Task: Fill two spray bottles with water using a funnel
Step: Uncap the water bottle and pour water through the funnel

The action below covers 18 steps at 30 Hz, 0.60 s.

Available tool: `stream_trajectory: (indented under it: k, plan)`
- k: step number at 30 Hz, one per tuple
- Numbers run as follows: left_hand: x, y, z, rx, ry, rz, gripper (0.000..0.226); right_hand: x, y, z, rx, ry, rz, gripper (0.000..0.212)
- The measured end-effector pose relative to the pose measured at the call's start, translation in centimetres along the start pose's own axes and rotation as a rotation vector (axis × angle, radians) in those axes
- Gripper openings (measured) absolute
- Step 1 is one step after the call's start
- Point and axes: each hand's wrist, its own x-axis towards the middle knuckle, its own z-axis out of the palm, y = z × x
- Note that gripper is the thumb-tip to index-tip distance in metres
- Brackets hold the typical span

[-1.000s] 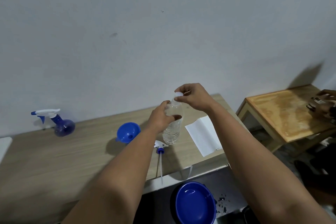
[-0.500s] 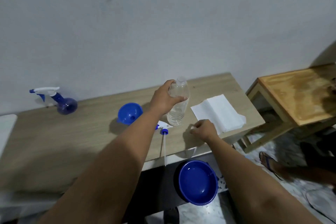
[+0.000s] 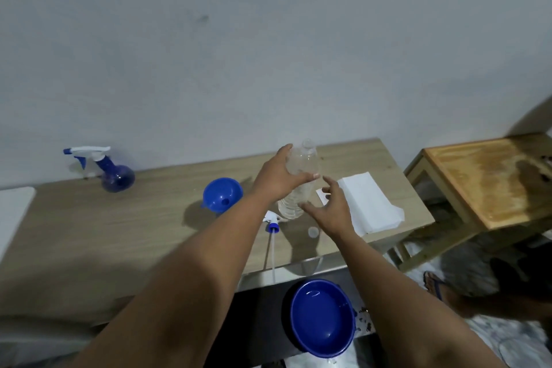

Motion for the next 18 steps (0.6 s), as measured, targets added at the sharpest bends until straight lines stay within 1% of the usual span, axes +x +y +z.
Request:
stream_trajectory:
  k: [3, 6, 9, 12, 16, 18]
  plan:
    - [-0.6, 1.7, -1.8, 0.027, 0.097, 0.024, 0.091, 1.0, -3.5, -1.1, 0.095, 0.023, -0.073, 0.118]
    - [-0.9, 2.6, -4.7, 0.052, 0.232, 0.063, 0.077, 1.6, -5.8, -0.9, 0.096, -0.032, -0.11, 0.123]
    - [-1.6, 1.7, -7.8, 0.073, 0.344, 0.104, 0.07, 1.3, -6.5, 0.1, 0.121, -0.062, -0.096, 0.11]
    - [-3.1, -0.5, -10.3, 0.075, 0.427, 0.1, 0.071, 1.0, -6.0, 1.0, 0.2, -0.039, -0.067, 0.095]
    - [-5.6, -4.9, -11.7, -0.012, 0.518, -0.007, 0.075, 0.7, -5.9, 2.1, 0.212, 0.041, -0.074, 0.081]
    - [-7.0, -7.3, -11.6, -0.034, 0.503, -0.066, 0.083, 0.5, -6.1, 2.6, 0.215, 0.093, -0.074, 0.072]
